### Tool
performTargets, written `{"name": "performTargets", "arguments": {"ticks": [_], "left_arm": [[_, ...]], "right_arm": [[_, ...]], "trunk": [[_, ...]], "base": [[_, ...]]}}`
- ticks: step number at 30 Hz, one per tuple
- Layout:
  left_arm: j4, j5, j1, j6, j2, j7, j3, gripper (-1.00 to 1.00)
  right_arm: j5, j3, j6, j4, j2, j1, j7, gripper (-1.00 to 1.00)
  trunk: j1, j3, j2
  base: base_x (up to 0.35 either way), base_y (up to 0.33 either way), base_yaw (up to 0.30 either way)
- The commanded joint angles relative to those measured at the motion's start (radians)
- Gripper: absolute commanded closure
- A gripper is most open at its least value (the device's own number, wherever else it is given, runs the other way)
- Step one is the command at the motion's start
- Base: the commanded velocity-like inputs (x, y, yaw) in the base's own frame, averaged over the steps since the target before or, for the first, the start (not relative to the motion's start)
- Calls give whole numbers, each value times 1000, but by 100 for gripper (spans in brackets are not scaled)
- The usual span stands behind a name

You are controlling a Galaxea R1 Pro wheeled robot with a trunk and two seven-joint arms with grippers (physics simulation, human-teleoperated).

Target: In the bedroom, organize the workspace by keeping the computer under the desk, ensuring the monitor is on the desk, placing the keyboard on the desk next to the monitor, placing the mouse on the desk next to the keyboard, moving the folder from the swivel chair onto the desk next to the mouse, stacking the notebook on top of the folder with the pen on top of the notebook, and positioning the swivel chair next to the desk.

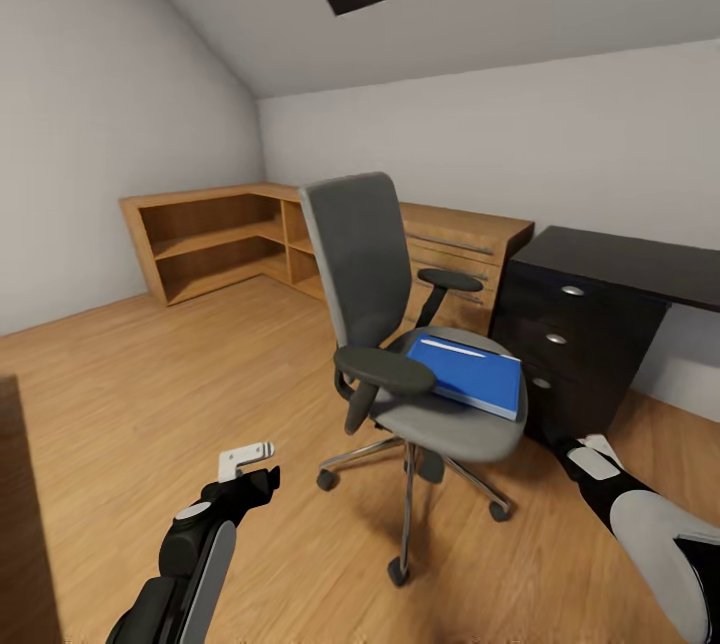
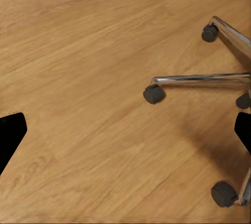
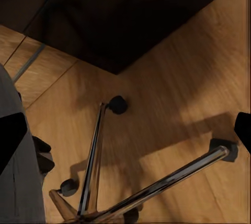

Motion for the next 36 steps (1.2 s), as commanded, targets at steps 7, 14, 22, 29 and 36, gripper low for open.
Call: {"name": "performTargets", "arguments": {"ticks": [7,14,22,29,36], "left_arm": [[-1,11,-1,3,1,9,-1,-100],[-1,11,-1,3,1,9,0,-100],[-1,11,-1,3,1,11,0,-100],[0,11,-1,3,1,11,0,-100],[14,9,-1,3,1,11,-1,-100]], "right_arm": [[1,-8,-1,0,2,0,-2,-100],[4,-9,-1,4,22,0,48,-100],[15,-9,1,10,45,0,96,-100],[19,-9,4,12,48,1,160,-100],[59,-4,11,13,47,25,319,-100]], "trunk": [[-1,-1,0],[-1,-1,0],[-1,-1,0],[-1,-1,0],[-1,-1,0]], "base": [[-155,5,0],[-287,0,0],[-89,0,0],[-3,0,0],[0,0,0]]}}
